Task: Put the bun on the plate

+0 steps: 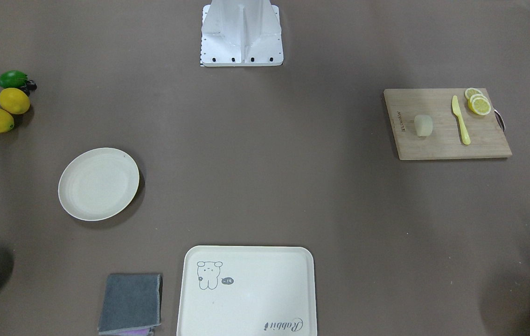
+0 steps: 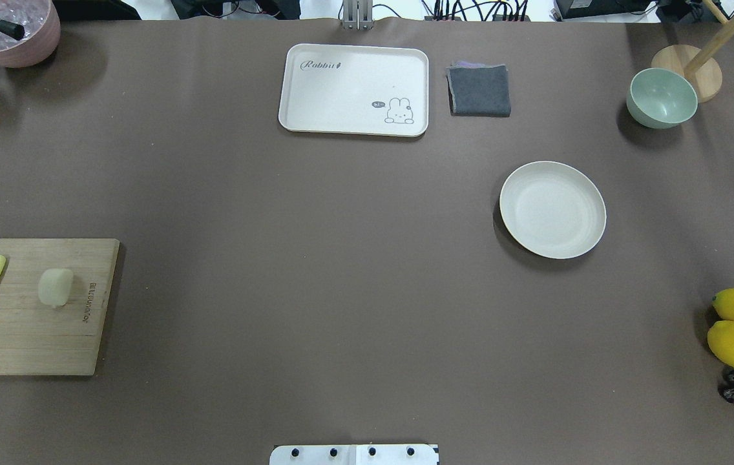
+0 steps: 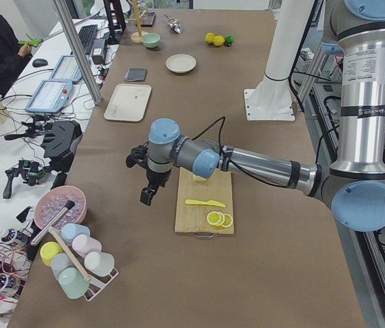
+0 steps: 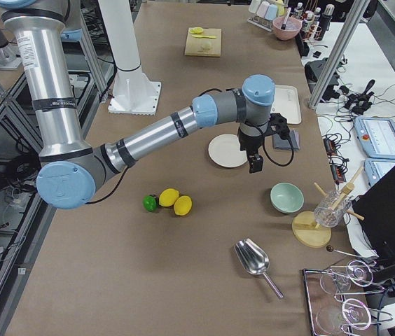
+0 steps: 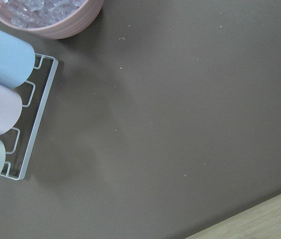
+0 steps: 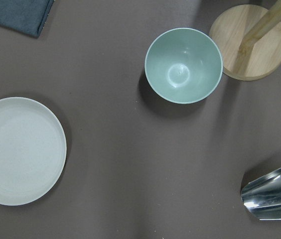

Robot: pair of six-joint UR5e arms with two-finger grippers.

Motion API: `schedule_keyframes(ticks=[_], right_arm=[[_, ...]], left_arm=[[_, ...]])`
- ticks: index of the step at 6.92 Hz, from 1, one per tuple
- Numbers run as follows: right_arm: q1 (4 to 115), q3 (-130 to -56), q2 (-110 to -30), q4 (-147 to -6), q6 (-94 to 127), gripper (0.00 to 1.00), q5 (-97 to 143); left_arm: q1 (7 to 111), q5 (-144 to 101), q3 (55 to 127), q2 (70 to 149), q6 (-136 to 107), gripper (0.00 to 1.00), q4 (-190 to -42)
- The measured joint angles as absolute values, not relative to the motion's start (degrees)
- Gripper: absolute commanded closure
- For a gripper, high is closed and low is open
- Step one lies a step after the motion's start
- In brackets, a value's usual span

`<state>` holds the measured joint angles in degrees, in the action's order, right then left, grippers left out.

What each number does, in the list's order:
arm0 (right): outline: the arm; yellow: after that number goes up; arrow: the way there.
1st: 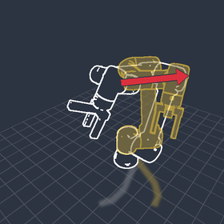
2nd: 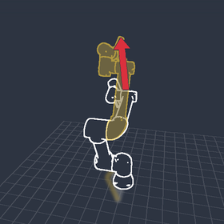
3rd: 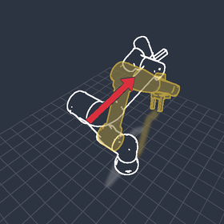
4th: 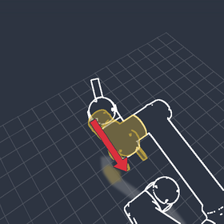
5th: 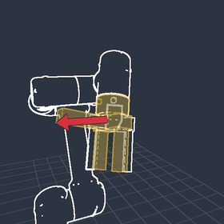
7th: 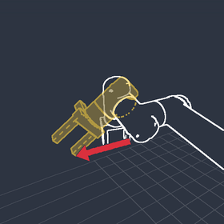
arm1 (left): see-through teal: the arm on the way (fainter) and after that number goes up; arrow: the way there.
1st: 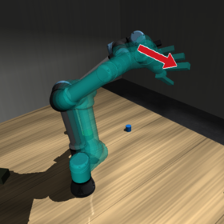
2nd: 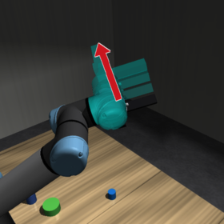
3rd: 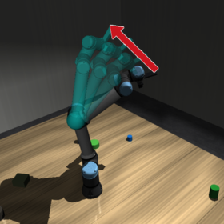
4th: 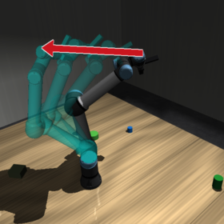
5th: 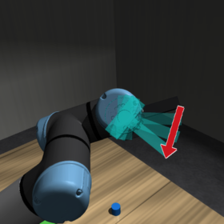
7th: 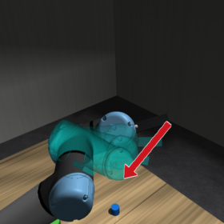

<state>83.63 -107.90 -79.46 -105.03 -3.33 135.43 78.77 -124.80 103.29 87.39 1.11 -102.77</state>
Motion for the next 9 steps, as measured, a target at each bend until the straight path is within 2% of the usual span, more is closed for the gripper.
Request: schedule_keyframes(ticks=[9], right_arm=[[77.02, -107.15, -79.44, -105.06, -3.07, 0.0, 134.17]], left_arm=[[78.8, -131.1, 100.71, 87.03, -13.92, 0.02, -101.62]])
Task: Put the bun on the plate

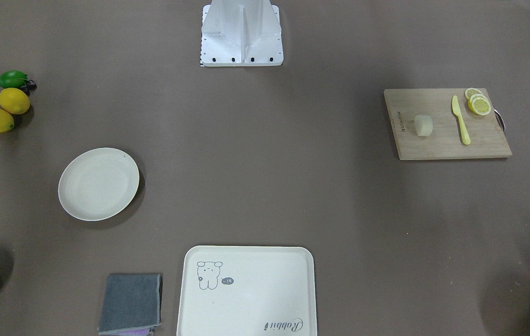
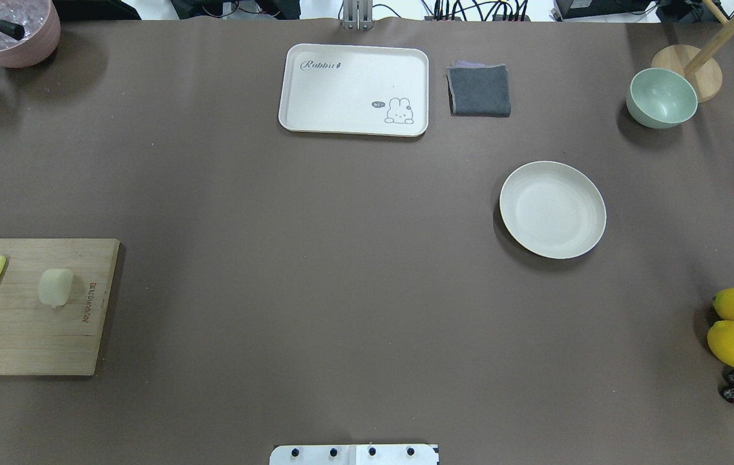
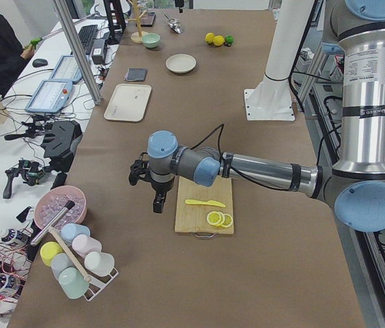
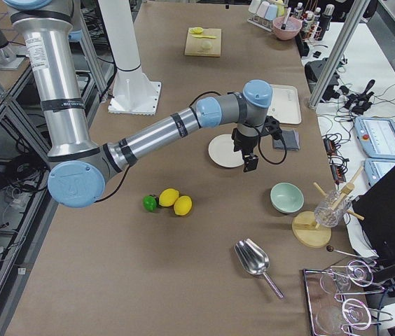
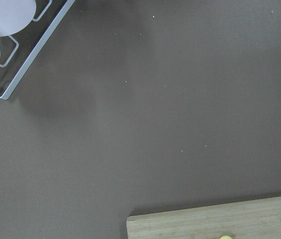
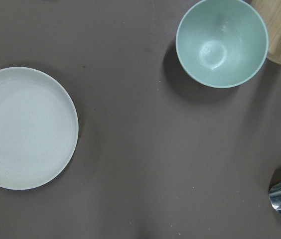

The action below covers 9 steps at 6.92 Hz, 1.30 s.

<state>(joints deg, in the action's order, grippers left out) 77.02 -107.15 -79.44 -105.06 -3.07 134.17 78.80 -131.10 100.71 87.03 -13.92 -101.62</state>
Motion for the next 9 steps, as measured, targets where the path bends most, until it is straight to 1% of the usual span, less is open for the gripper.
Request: schedule_keyframes(ticks=[4, 7, 8, 9], right_arm=[[75.55, -106.24, -79.91, -104.93, 2.23, 0.0, 135.98], [75.29, -104.94, -84.17, -102.65, 4.09, 0.0, 135.68], [75.19, -103.36, -85.15, -100.02, 4.41, 0.0, 135.88], [74.55, -100.92, -84.84, -97.11, 5.31, 0.04, 136.49]], left_arm=[[78.74, -134.73, 100.14, 86.99, -14.06, 0.02, -101.5], [80.01, -141.29, 99.8, 86.13, -14.08, 0.02, -101.29], [80.24, -141.65, 99.69, 85.98, -14.12, 0.02, -100.69], [80.38, -141.74, 99.78, 85.97, -14.16, 0.02, -100.22]])
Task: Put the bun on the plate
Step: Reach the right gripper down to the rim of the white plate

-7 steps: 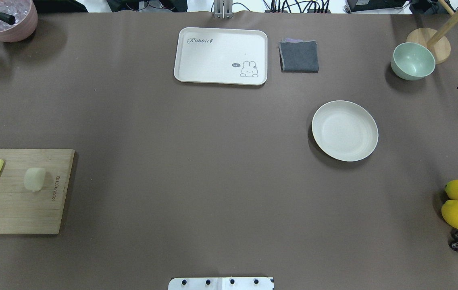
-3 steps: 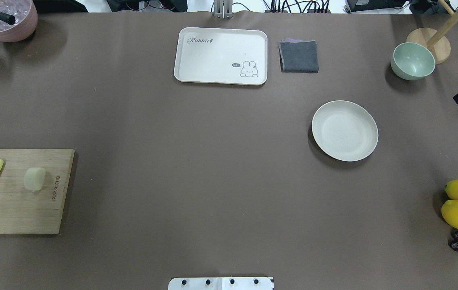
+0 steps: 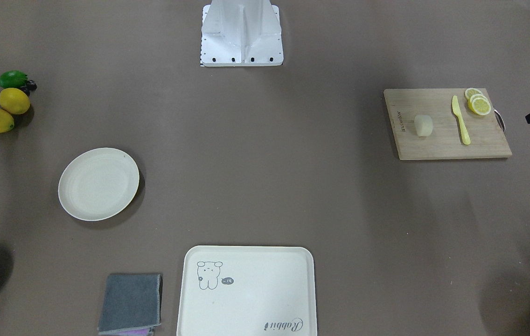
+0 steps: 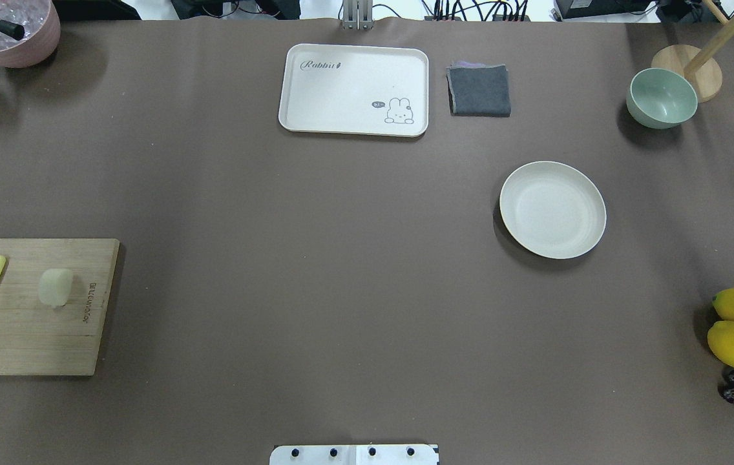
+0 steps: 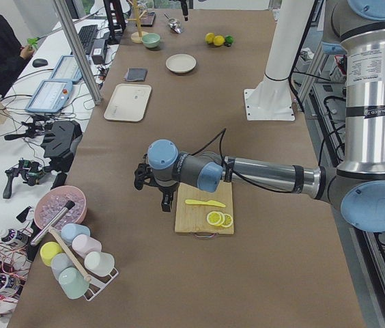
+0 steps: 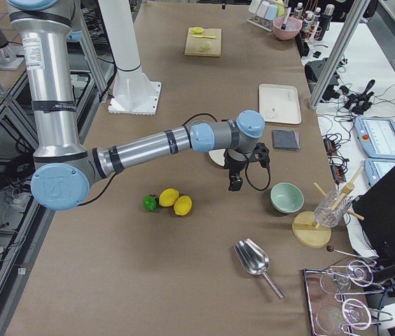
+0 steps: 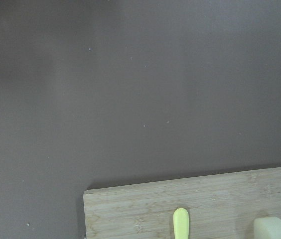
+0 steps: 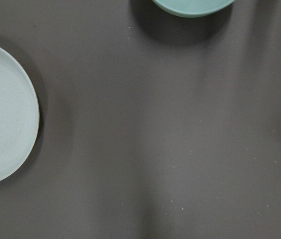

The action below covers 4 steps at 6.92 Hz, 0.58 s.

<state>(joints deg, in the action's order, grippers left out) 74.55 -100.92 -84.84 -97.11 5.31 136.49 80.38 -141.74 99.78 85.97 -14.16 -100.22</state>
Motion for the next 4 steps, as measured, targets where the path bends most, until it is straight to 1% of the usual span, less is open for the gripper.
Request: schedule_keyframes(ticks=[1, 2, 4], right_arm=[[73.0, -97.84, -83.8, -93.4, 7.58, 0.06, 137.4], [70.27, -94.65, -82.71, -87.34, 13.16, 0.11, 137.94], [61.5, -90.9, -81.95, -71.81, 31.08, 0.18, 137.45]], left_arm=[[80.53, -141.75, 99.95, 85.96, -14.23, 0.02, -100.03], [80.73, -141.64, 99.92, 86.02, -14.29, 0.02, -99.96], [80.78, -141.45, 99.63, 86.49, -14.68, 0.02, -99.88]])
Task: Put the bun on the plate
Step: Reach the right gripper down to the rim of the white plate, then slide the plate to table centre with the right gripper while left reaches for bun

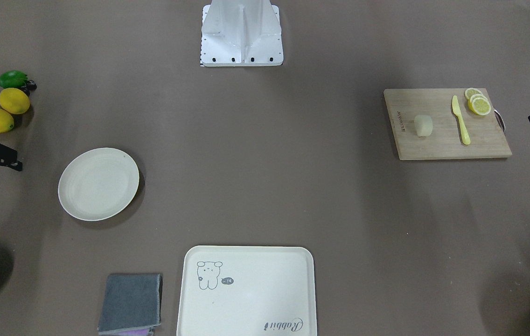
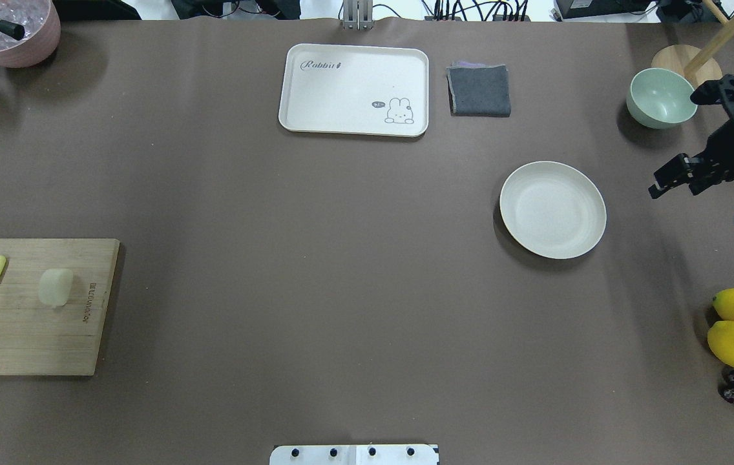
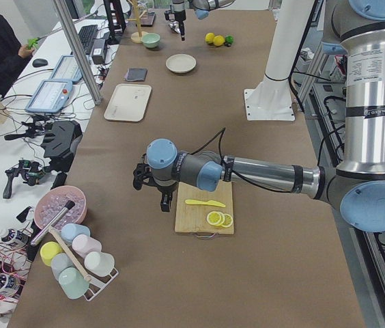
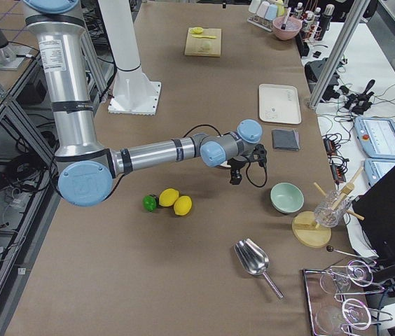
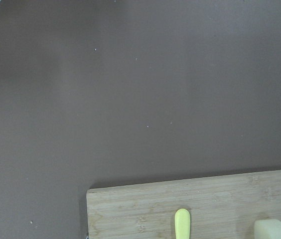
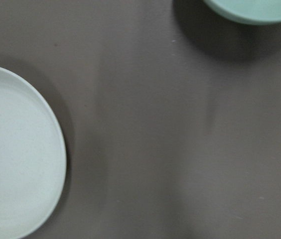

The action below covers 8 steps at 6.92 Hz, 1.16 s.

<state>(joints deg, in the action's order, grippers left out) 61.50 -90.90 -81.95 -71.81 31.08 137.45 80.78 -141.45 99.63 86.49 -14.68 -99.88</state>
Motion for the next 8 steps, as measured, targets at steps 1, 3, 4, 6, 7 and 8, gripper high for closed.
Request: schedule_keyframes(ticks=[1, 3, 4, 6, 7, 8], right_arm=[[57.54, -88.98, -81.1, -66.45, 37.66, 0.27, 136.36], [53.21, -85.62, -78.66, -63.0, 43.14, 0.85, 133.29], [52.73, -84.8, -78.05, -62.72, 43.56, 1.0, 132.55], [53.58, -84.18, -75.58, -63.1, 43.78, 1.0, 132.76], [54.17, -84.11, -74.83, -63.3, 43.83, 1.0, 133.36], [55.07, -84.12, -73.97, -63.78, 43.94, 1.0, 134.9]], left_arm=[[80.79, -141.36, 99.57, 86.66, -15.29, 0.02, -99.85], [80.85, -141.18, 99.61, 86.43, -15.98, 0.02, -99.86], [80.86, -141.16, 99.64, 86.22, -16.05, 0.02, -99.9], [80.85, -141.21, 99.67, 86.4, -16.1, 0.02, -99.87], [80.81, -141.23, 99.65, 86.66, -16.14, 0.02, -99.85], [80.78, -141.24, 99.68, 86.84, -16.16, 0.02, -99.85]])
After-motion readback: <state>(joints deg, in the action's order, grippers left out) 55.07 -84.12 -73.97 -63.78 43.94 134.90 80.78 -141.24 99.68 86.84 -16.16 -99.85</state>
